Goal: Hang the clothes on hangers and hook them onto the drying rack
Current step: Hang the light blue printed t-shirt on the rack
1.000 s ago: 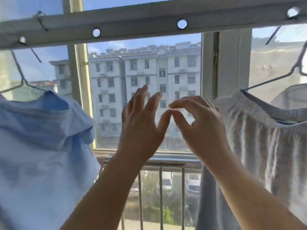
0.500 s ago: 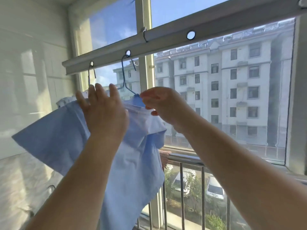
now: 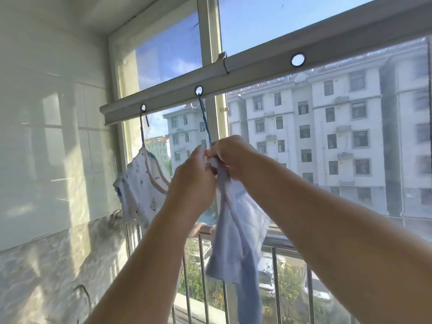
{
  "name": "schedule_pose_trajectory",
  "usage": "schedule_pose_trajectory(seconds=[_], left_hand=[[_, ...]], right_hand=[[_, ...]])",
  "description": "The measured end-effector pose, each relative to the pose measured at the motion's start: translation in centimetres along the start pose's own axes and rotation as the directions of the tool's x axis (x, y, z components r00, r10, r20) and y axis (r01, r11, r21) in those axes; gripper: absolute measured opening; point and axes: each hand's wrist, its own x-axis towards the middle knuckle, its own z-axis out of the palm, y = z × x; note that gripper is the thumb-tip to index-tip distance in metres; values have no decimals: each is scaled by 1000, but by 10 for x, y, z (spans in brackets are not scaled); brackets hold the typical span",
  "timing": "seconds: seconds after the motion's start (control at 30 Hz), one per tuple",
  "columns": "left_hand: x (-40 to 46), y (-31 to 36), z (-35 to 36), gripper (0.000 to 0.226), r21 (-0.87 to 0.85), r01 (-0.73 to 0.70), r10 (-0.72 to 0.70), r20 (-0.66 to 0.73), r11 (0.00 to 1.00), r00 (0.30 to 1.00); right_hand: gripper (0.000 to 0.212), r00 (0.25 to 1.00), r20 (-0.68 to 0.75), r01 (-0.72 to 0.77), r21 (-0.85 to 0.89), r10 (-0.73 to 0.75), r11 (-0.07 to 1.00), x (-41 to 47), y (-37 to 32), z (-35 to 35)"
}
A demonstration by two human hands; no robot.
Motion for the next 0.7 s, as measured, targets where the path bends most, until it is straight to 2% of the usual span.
schedule_pose_trajectory(seconds=[0.13, 0.2, 0.27, 0.4, 0.47, 0.57, 0.63, 0.7], left_hand=[[4, -5, 5, 28, -224, 35, -30, 28, 974, 999], [4, -4, 11, 40, -281, 26, -21, 21, 959, 1000], [4, -4, 17, 38, -301, -1, -6, -21, 954, 1000], [4, -10, 23, 26, -338, -54, -1, -160, 939, 987], [6, -17, 23, 22, -268, -88, 11, -275, 959, 961], [6, -25, 25, 22, -90, -98, 55, -388, 991, 920], [5, -27, 28, 24, -14, -111, 96, -416, 994, 904], [5, -28, 33, 26, 31, -116, 120, -348, 993, 930]], right_hand=[[31, 1000, -8, -5, 53, 6, 999, 8, -2, -6], [27, 1000, -25, 0, 83, 2, 997, 8, -6, -9], [29, 999, -31, 38, 142, -34, 989, 5, -11, -14], [31, 982, -98, 170, 96, -160, 981, -3, -6, -30], [30, 979, -113, 176, 17, -173, 984, -7, 1, -39], [28, 991, -82, 97, -127, -108, 987, -15, 13, -53], [23, 991, -51, 101, -302, -122, 948, -19, 25, -64], [16, 993, 3, 107, -417, -116, 902, -23, 38, -76]])
